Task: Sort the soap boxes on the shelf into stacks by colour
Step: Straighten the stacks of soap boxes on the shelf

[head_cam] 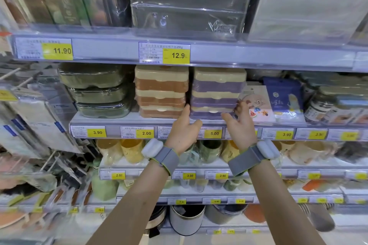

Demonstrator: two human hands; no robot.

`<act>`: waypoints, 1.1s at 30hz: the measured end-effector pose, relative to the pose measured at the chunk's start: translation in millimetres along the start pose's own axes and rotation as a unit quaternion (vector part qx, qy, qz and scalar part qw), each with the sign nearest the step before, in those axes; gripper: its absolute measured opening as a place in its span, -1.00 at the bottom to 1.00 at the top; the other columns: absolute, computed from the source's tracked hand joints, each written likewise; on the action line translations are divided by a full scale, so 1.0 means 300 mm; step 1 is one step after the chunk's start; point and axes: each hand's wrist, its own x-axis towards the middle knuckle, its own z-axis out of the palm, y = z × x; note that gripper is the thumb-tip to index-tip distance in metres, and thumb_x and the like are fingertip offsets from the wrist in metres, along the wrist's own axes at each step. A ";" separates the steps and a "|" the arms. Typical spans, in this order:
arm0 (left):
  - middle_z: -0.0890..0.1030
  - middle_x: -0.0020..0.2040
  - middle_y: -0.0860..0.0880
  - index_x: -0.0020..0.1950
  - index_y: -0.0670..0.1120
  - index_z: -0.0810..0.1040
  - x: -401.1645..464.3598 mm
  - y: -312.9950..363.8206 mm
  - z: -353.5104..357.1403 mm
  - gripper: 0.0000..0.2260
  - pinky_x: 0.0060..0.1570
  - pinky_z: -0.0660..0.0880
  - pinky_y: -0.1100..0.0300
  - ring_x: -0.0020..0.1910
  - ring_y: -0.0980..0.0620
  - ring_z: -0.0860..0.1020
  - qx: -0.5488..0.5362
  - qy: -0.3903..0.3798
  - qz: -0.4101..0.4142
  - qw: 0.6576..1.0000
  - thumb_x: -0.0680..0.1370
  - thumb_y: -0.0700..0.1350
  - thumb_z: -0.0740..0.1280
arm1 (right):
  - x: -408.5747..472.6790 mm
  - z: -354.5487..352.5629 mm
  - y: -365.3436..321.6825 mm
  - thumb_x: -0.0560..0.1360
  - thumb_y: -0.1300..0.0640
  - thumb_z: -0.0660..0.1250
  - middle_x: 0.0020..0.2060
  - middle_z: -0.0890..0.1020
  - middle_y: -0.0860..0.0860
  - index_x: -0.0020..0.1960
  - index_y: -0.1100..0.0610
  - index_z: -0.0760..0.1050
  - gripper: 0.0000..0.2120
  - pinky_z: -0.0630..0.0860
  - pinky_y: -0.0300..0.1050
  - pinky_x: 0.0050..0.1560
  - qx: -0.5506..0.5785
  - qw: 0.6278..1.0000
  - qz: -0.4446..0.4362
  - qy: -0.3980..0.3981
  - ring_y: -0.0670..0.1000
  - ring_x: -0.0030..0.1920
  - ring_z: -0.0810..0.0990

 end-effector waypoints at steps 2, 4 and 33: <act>0.44 0.31 0.05 0.61 0.00 0.05 0.007 -0.005 -0.002 -0.40 -0.03 0.53 0.05 -0.20 -0.07 0.57 -0.003 0.002 0.001 1.000 0.61 -0.15 0.20 | -0.010 -0.009 0.012 0.30 -0.12 0.29 0.07 0.60 -0.18 0.18 -0.09 0.33 -0.53 0.26 0.25 0.40 0.018 1.000 -0.002 -0.003 0.10 0.20 0.54; 0.41 0.27 0.06 0.61 -0.01 0.08 0.011 -0.006 -0.006 -0.42 -0.23 0.48 0.16 -0.35 0.03 0.47 -0.013 0.003 -0.001 1.000 0.62 -0.18 0.20 | -0.024 -0.015 0.014 0.41 0.08 0.34 0.02 0.54 -0.30 0.19 -0.12 0.30 -0.60 0.35 0.17 0.36 0.039 0.999 -0.005 -0.007 -0.02 0.13 0.55; 0.64 0.08 0.13 0.15 0.17 0.58 -0.108 -0.132 -0.156 -0.65 0.04 0.55 0.16 0.00 0.14 0.60 -0.050 0.087 0.142 0.985 0.53 -0.23 0.22 | -0.223 0.202 -0.041 0.37 0.15 0.24 0.31 0.41 -0.02 0.37 0.12 0.30 -0.44 0.25 -0.15 0.40 0.199 0.976 -0.041 0.075 -0.12 0.35 0.36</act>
